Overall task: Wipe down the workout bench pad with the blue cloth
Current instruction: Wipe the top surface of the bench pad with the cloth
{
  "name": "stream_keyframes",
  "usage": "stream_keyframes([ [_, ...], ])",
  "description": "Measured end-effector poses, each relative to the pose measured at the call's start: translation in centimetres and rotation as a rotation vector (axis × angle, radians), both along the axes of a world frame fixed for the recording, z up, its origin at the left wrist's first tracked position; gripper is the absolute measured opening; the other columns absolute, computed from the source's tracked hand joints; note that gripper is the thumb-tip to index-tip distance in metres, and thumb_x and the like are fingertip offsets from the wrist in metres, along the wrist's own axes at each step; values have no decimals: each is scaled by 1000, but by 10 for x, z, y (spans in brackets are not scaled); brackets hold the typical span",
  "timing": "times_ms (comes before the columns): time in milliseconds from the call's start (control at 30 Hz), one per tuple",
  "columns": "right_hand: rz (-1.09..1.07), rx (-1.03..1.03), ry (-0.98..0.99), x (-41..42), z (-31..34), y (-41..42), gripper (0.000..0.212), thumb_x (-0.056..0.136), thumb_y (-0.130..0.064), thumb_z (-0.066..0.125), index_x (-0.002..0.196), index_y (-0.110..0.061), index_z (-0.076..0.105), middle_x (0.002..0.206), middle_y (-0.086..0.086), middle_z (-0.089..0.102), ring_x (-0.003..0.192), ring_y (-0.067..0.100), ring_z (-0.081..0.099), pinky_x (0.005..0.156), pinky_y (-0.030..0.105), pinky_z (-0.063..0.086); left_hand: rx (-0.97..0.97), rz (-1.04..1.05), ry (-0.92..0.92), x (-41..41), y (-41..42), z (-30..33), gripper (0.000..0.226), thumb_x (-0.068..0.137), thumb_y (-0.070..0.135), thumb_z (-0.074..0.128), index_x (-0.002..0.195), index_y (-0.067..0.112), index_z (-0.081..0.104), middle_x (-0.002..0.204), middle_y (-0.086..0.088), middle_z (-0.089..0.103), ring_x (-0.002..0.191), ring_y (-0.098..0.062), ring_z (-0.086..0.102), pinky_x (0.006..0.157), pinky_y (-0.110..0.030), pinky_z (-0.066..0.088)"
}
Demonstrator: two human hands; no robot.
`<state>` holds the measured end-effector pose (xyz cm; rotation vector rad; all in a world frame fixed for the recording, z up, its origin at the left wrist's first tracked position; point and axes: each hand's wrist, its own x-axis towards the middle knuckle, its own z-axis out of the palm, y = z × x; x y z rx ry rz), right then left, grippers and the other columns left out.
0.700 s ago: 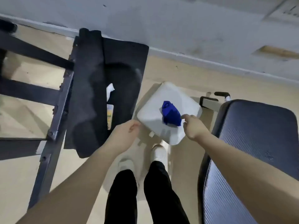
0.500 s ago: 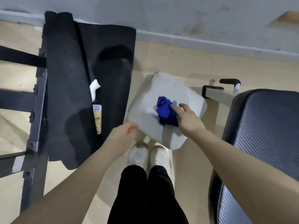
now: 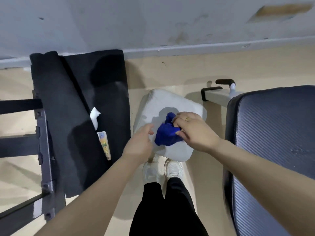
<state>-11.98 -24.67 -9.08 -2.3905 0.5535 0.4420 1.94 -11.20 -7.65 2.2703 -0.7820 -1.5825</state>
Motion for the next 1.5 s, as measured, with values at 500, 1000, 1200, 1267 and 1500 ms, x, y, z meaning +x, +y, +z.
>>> stream_keyframes([
  [500, -222, 346, 406, -87, 209, -41, 16, 75, -30, 73, 81, -21, 61, 70, -4, 60, 65, 11, 56, 63, 26, 43, -163, -555, 212, -23, -85, 164, 21, 82, 24, 64, 68, 18, 49, 62, 9, 50, 56, -4, 48, 57, -14, 36],
  [1000, -1649, 883, -581, -237, 167, -90, 17, 89, -1, 48, 101, -6, 60, 97, 12, 63, 85, 20, 61, 72, 26, 50, -88, 535, 956, -216, -175, 139, 47, 100, 23, 23, 105, 5, 65, 103, -9, 73, 89, -15, 67, 82, -27, 53],
  [1200, -1250, 503, -413, -259, 143, -101, 32, 67, -23, 70, 94, -35, 57, 129, -2, 38, 125, -1, 32, 101, 14, 32, 73, 415, 1069, -269, -231, 120, 83, 89, 68, 10, 133, 10, 51, 132, -13, 59, 121, -25, 57, 99, -36, 45],
  [1267, -1212, 348, -337, -268, 124, -108, 32, 73, -15, 71, 95, -30, 53, 112, 4, 48, 102, -15, 39, 85, 7, 34, 89, 301, 1004, -269, -242, 112, 84, 88, 69, 8, 127, 12, 56, 121, -9, 66, 109, -24, 63, 93, -36, 48],
  [1500, -864, -349, -6, -246, 60, -152, 43, 78, -6, 58, 120, -11, 54, 100, 20, 52, 74, 36, 53, 76, 40, 43, -237, -261, -232, -248, -258, 72, 34, 98, 30, 36, 116, 12, 58, 119, -9, 59, 111, -24, 51, 93, -32, 36],
])
